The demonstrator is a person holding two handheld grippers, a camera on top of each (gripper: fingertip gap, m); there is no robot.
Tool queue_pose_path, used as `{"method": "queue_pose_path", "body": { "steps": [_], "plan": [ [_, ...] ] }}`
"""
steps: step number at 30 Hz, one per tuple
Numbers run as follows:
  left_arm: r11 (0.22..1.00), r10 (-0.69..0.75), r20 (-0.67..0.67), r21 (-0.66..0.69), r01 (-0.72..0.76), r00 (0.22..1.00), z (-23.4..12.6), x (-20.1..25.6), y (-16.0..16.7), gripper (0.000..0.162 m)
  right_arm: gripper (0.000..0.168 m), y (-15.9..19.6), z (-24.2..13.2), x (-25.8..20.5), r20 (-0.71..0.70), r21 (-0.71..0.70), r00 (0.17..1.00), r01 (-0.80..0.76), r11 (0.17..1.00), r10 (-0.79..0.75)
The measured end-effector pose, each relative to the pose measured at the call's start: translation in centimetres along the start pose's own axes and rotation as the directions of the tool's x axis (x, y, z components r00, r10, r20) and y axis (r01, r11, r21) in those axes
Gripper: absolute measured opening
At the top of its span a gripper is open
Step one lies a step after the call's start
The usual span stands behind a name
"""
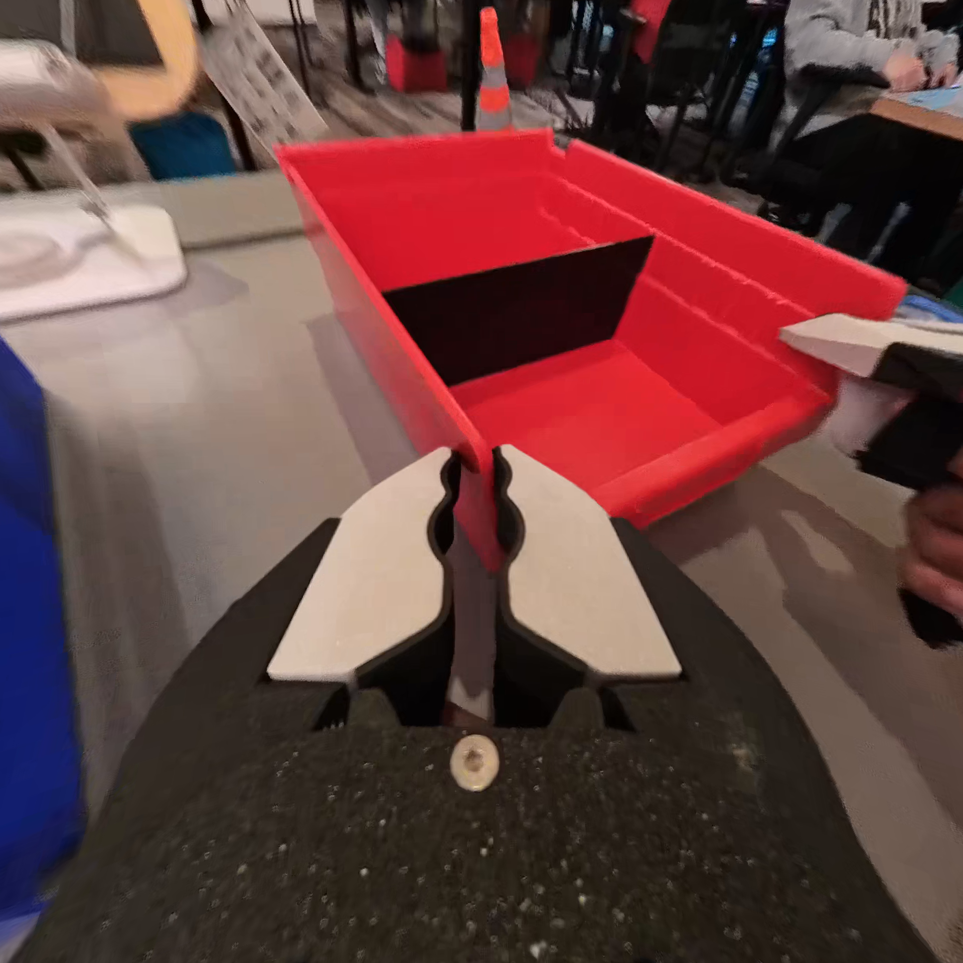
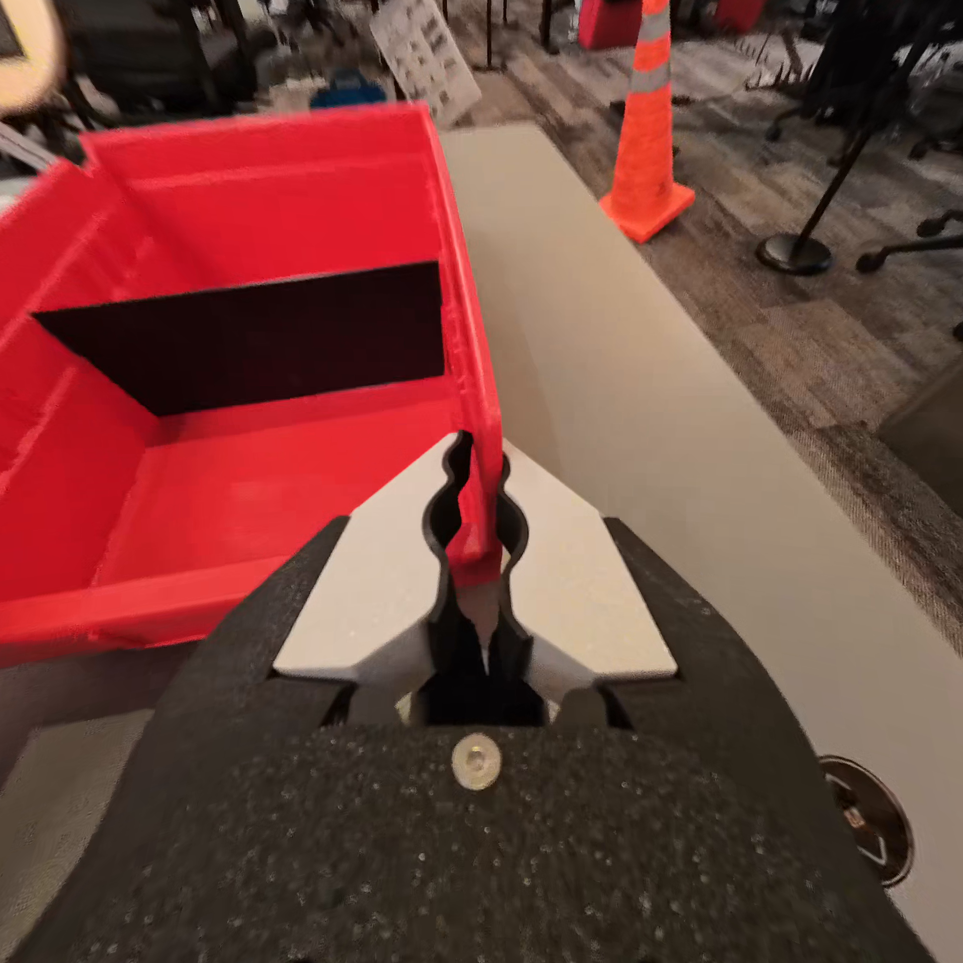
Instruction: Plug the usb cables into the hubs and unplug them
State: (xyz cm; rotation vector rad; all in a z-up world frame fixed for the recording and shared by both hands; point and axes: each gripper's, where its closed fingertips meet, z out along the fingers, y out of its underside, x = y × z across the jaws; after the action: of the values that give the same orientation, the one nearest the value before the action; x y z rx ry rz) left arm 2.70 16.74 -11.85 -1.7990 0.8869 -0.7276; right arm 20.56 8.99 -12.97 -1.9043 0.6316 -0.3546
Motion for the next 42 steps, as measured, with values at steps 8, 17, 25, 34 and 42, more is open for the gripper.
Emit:
{"method": "queue_pose_path", "body": {
  "steps": [8,17,25,34,42],
  "plan": [
    [0.997,0.037,-0.126,-0.059,-0.045,0.991,0.4,1.7,0.7,0.019,0.008,-0.3,1.5,1.2,0.002,0.018,0.999,0.039,0.999,-0.039],
    [0.999,-0.029,-0.110,0.015,0.031,0.994,-10.7,-7.1,-1.3,0.027,0.021,-6.5,-6.1,-1.2,-0.111,0.327,0.983,0.175,0.929,-0.145],
    [0.992,-0.055,0.500,0.122,-0.007,0.864,-23.1,-29.2,2.3,0.036,0.036,1.0,-11.1,-32.1,0.595,0.235,0.780,0.060,0.970,-0.192],
    [0.998,-0.024,0.360,-0.048,0.044,0.933,-18.2,-30.3,5.9,0.007,0.005,3.6,-4.9,-35.6,0.322,0.094,0.935,0.125,0.988,-0.149],
    [0.997,-0.036,0.389,-0.045,0.058,0.921,-19.2,-32.7,5.2,0.003,0.002,1.9,-5.1,-38.4,0.245,0.150,0.966,0.048,0.988,-0.084]
  ]
}}
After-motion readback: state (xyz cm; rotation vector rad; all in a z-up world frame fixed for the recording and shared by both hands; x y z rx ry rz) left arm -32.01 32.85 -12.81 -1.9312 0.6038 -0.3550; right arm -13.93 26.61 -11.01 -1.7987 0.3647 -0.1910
